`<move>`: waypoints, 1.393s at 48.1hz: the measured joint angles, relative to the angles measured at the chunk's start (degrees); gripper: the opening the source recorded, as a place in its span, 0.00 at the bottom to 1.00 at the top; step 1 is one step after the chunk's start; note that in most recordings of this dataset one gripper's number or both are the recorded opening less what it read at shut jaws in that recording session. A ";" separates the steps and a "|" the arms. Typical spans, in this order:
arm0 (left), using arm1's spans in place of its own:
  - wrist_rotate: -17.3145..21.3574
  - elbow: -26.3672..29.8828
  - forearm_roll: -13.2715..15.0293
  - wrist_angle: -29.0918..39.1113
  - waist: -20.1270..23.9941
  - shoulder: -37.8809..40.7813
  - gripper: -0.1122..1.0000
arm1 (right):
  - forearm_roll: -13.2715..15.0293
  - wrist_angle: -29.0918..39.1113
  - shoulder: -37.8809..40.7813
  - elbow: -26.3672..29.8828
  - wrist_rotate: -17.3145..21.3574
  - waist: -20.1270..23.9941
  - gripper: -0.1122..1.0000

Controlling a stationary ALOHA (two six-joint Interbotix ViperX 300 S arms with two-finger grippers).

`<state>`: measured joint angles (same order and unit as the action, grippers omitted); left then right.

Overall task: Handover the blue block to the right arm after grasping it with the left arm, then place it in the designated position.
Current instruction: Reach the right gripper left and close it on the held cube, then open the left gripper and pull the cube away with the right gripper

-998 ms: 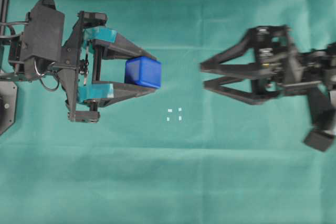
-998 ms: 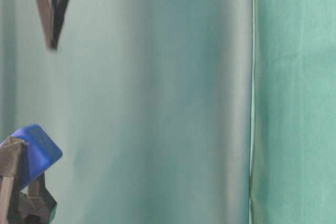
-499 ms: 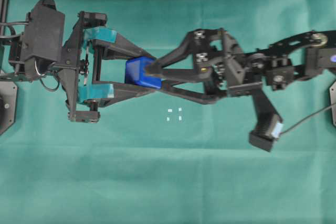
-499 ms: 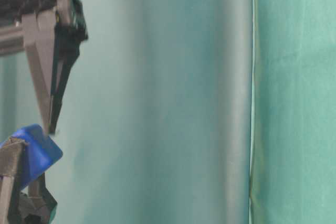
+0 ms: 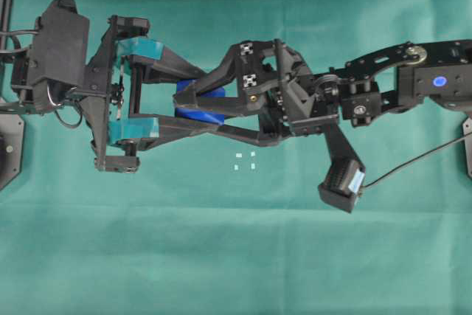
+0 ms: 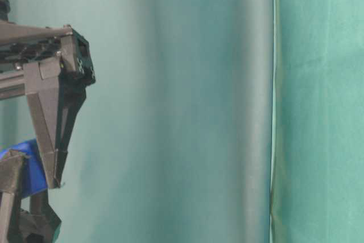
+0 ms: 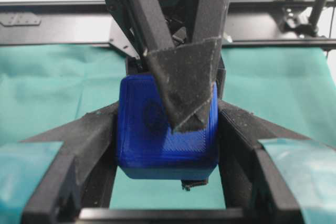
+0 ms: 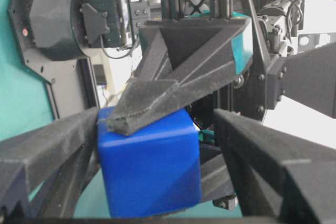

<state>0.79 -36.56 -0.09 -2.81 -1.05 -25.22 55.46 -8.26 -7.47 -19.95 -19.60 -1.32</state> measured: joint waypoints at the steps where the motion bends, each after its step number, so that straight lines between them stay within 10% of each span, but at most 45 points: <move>1: -0.09 0.00 0.00 0.00 -0.09 0.00 0.52 | 0.00 0.00 0.00 0.09 0.00 0.00 0.93; 11: -0.18 0.00 0.00 0.18 -0.09 -0.18 0.52 | 0.00 2.99 0.00 0.09 0.35 -0.09 0.89; 19: 0.00 0.00 0.00 0.18 -0.09 0.00 0.52 | 0.09 5.63 0.00 0.09 0.26 -0.09 0.59; 60: -0.26 0.00 0.00 0.44 0.00 0.00 0.53 | 0.00 6.24 0.00 0.09 0.79 0.18 0.59; 67: -2.11 0.00 0.09 0.44 0.18 0.00 0.87 | 0.00 6.24 0.00 0.09 0.79 0.18 0.59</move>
<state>-1.32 -36.56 0.00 -2.37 -0.88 -25.22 55.46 -2.02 -7.47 -19.86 -18.81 -1.14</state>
